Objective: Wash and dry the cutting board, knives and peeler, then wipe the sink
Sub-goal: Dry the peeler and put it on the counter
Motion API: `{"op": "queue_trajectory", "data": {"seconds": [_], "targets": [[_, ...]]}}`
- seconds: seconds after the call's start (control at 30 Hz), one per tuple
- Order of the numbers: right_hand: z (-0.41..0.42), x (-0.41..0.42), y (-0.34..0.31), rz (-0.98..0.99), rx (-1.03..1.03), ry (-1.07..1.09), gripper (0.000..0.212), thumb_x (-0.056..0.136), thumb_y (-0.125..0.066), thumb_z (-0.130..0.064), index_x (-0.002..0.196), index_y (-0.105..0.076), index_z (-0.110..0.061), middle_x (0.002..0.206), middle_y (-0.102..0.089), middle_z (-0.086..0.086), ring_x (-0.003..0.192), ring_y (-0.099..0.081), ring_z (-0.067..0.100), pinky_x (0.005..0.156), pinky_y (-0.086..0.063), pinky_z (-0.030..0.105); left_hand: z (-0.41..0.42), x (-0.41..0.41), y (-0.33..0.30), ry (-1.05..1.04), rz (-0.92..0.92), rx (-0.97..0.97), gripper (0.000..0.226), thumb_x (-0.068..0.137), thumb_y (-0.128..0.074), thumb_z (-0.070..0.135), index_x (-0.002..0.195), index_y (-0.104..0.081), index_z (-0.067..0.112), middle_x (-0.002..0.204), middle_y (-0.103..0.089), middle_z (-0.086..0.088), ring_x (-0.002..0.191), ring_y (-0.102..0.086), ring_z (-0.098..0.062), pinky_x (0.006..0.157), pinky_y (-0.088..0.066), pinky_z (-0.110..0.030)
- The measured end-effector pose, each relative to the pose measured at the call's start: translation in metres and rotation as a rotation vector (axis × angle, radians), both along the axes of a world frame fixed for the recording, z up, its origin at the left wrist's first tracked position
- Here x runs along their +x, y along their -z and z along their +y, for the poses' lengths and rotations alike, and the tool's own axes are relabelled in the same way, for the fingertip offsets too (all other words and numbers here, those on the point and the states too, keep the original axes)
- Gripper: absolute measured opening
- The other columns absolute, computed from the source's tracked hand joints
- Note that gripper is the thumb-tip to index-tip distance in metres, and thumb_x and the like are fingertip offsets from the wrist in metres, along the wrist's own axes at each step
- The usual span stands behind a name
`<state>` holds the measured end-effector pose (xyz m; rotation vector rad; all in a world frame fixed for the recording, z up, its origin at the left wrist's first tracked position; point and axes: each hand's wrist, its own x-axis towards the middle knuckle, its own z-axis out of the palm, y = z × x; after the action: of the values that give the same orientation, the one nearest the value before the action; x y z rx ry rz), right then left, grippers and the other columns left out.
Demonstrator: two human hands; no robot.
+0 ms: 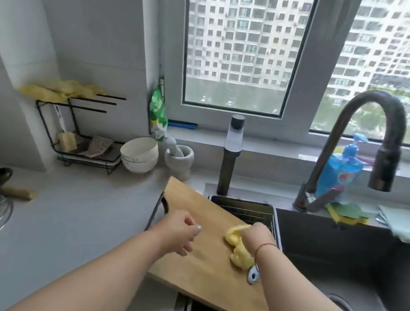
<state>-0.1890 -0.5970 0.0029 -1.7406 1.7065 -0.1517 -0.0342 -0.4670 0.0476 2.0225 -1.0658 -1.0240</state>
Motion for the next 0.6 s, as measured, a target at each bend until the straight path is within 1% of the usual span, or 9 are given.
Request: {"op": "queue_trajectory", "data": {"seconds": [0.07,0.1,0.17,0.27,0.4,0.47,0.5,0.57,0.6], "targets": [[-0.011,-0.016,0.023,0.059,0.108,-0.008,0.042,0.1,-0.036,-0.022,0.134,-0.048,0.0,0.132,-0.053,0.017,0.118,-0.053,0.031,0.09,-0.044,0.033,-0.015,-0.01,0.011,0.035,0.031,0.042,0.015,0.097,-0.054,0.026,0.091,-0.056,0.012,0.089,-0.061,-0.008,0.068,-0.063,-0.017,0.058,-0.055,-0.027],[-0.015,-0.023,0.034,0.048,0.167,-0.015,0.047,0.102,-0.034,-0.028,0.139,-0.043,-0.001,0.139,-0.047,0.018,0.126,-0.048,0.033,0.1,-0.042,0.036,-0.023,-0.015,0.016,0.05,0.04,0.056,0.015,0.097,-0.055,0.026,0.092,-0.057,0.012,0.09,-0.062,-0.009,0.069,-0.064,-0.017,0.058,-0.055,-0.026],[-0.017,-0.029,0.053,-0.058,0.315,0.032,0.061,0.102,-0.03,-0.045,0.147,-0.029,-0.003,0.15,-0.034,0.018,0.134,-0.038,0.035,0.109,-0.035,0.041,-0.034,-0.02,0.021,0.067,0.054,0.075,0.016,0.096,-0.055,0.027,0.093,-0.058,0.012,0.091,-0.062,-0.009,0.07,-0.064,-0.017,0.058,-0.054,-0.026],[-0.024,-0.028,0.073,-0.161,0.404,0.053,0.07,0.101,-0.024,-0.052,0.15,-0.018,-0.003,0.154,-0.025,0.017,0.138,-0.033,0.034,0.108,-0.031,0.04,-0.048,-0.023,0.027,0.061,0.085,0.097,0.015,0.096,-0.055,0.027,0.092,-0.057,0.012,0.092,-0.062,-0.01,0.07,-0.064,-0.017,0.057,-0.054,-0.026],[-0.033,-0.025,0.086,-0.21,0.384,0.059,0.068,0.102,-0.019,-0.05,0.151,-0.018,-0.003,0.151,-0.031,0.019,0.135,-0.037,0.034,0.104,-0.034,0.036,-0.057,-0.024,0.034,0.037,0.125,0.126,0.016,0.097,-0.055,0.026,0.093,-0.057,0.01,0.092,-0.062,-0.011,0.069,-0.064,-0.019,0.059,-0.056,-0.029],[-0.035,-0.025,0.089,-0.259,0.385,0.081,0.066,0.102,-0.02,-0.049,0.15,-0.019,-0.004,0.149,-0.033,0.02,0.131,-0.041,0.035,0.097,-0.038,0.035,-0.058,-0.024,0.036,0.028,0.14,0.126,0.016,0.097,-0.054,0.024,0.094,-0.056,0.008,0.092,-0.061,-0.012,0.069,-0.063,-0.019,0.062,-0.057,-0.031],[-0.035,-0.026,0.089,-0.282,0.389,0.085,0.066,0.101,-0.021,-0.05,0.15,-0.021,-0.005,0.147,-0.036,0.021,0.129,-0.043,0.035,0.097,-0.038,0.037,-0.059,-0.024,0.037,0.024,0.145,0.126,0.016,0.098,-0.054,0.023,0.094,-0.056,0.008,0.092,-0.061,-0.012,0.069,-0.063,-0.019,0.064,-0.057,-0.033],[-0.035,-0.028,0.092,-0.258,0.355,0.076,0.065,0.1,-0.021,-0.052,0.147,-0.03,-0.007,0.14,-0.045,0.021,0.122,-0.049,0.035,0.101,-0.039,0.04,-0.059,-0.025,0.039,0.017,0.152,0.128,0.016,0.098,-0.053,0.022,0.094,-0.055,0.007,0.091,-0.06,-0.012,0.067,-0.063,-0.019,0.064,-0.057,-0.033],[-0.036,-0.029,0.095,-0.241,0.329,0.058,0.064,0.1,-0.021,-0.052,0.145,-0.034,-0.008,0.136,-0.049,0.02,0.119,-0.051,0.034,0.1,-0.04,0.039,-0.059,-0.026,0.04,0.017,0.154,0.132,0.016,0.098,-0.053,0.022,0.095,-0.055,0.006,0.091,-0.06,-0.012,0.066,-0.062,-0.018,0.063,-0.056,-0.033]]}}
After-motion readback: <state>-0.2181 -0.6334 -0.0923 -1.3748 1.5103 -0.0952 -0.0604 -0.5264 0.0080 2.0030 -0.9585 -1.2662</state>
